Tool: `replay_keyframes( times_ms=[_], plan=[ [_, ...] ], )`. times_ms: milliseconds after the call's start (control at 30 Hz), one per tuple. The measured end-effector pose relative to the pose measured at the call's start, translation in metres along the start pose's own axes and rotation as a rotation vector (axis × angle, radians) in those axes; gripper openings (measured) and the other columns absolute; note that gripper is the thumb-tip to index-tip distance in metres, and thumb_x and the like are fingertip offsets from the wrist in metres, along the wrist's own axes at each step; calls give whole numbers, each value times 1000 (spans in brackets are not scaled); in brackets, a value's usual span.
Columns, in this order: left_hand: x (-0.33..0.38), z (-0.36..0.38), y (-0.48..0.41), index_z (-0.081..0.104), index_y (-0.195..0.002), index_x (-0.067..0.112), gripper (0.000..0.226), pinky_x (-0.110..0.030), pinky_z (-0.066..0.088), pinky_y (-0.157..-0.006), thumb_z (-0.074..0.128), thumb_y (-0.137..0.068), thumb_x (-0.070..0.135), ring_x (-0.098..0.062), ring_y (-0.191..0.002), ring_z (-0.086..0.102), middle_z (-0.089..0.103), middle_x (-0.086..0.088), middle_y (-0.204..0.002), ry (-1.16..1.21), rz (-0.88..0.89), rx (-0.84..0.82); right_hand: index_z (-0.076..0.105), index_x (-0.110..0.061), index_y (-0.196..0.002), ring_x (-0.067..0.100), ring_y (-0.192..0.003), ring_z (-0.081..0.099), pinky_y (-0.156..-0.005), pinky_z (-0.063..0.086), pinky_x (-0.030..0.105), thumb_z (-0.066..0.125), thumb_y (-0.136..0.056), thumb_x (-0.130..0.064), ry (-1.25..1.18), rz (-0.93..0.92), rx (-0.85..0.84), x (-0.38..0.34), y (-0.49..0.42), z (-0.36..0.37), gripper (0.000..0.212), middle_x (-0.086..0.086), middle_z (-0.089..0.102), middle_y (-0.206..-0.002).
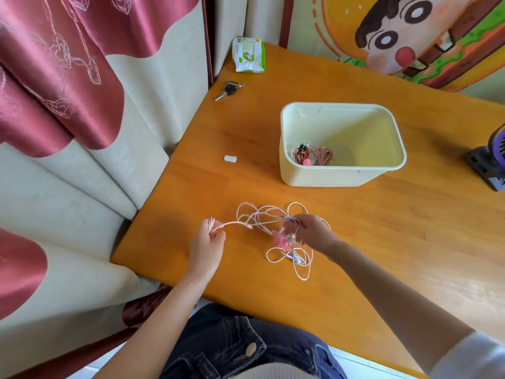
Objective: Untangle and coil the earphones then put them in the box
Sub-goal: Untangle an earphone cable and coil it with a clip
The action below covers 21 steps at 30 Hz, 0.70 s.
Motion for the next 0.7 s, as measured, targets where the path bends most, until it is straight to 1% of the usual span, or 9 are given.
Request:
replay_keyframes(
  times_ms=[133, 200, 300, 367, 400, 467, 567, 633, 700],
  plan=[
    [0, 12, 1, 56, -109, 5, 17, -30, 44, -79, 49, -94, 8, -28, -102, 56, 59, -14, -118, -56, -9, -56, 59, -8, -88, 23, -76, 53, -65, 36, 27, 47, -97, -17, 214, 154, 61, 21, -6, 2, 18, 6, 59, -83],
    [1, 22, 5, 59, -99, 6, 12, -21, 45, -74, 51, -90, 5, -28, -99, 59, 65, -8, -104, -80, 28, -113, 59, -5, -95, 27, -84, 56, -68, 39, 28, 42, -98, -17, 222, 186, 61, 20, -6, 4, 21, 10, 62, -90],
    [0, 36, 11, 58, -87, 18, 15, -16, 34, -48, 54, -85, 3, -12, -58, 46, 49, 7, -65, -140, 83, -221, 54, -7, -81, 21, -66, 62, -58, 50, 26, 37, -100, -13, -98, 233, -12, 10, 1, 14, 26, 15, 63, -83],
    [0, 45, 13, 59, -92, 21, 16, -18, 27, -45, 58, -83, 8, -9, -50, 35, 40, 6, -60, -189, 97, -310, 49, -8, -75, 9, -46, 58, -43, 45, 16, 34, -100, -8, -327, 266, -66, 3, 8, 21, 29, 13, 60, -72],
    [-1, 48, 14, 59, -95, 21, 15, -19, 25, -45, 61, -83, 13, -7, -52, 33, 39, 7, -61, -190, 88, -362, 48, -8, -75, 5, -41, 56, -41, 44, 15, 33, -101, -7, -413, 279, -86, 2, 9, 25, 29, 12, 58, -68],
    [-2, 54, 17, 59, -101, 20, 26, -24, 38, -55, 70, -80, 28, -4, -70, 44, 49, 11, -74, -156, 33, -467, 49, -6, -77, 4, -39, 53, -42, 44, 15, 32, -101, -8, -565, 313, -114, 0, 11, 30, 30, 8, 55, -63],
    [-4, 61, 19, 58, -103, 19, 60, -36, 47, -92, 71, -61, 60, -9, -103, 56, 64, 7, -105, -198, 37, -479, 48, -7, -76, 9, -39, 51, -40, 43, 18, 32, -101, -9, -826, 406, -130, -1, 9, 33, 30, 4, 49, -56],
    [-6, 66, 20, 62, -99, 18, 57, -40, 48, -90, 69, -60, 60, -12, -98, 61, 68, 8, -100, -185, 81, -444, 48, -7, -77, 11, -36, 50, -37, 41, 17, 31, -101, -7, -956, 447, -158, -4, 11, 34, 29, 2, 49, -48],
    [-1, 67, 22, 66, -91, 17, 32, -42, 48, -82, 74, -71, 41, -16, -88, 63, 70, 3, -90, -157, 121, -405, 47, -6, -78, 8, -33, 47, -33, 37, 16, 31, -101, -6, -1050, 463, -166, -5, 12, 32, 28, 0, 49, -43]
  ],
)
Point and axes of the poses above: each hand's wrist, its own y-axis away from the middle knuckle, its own z-axis out of the palm, x = y × z, the point moved 2 cm from there along -y, towards the middle knuckle
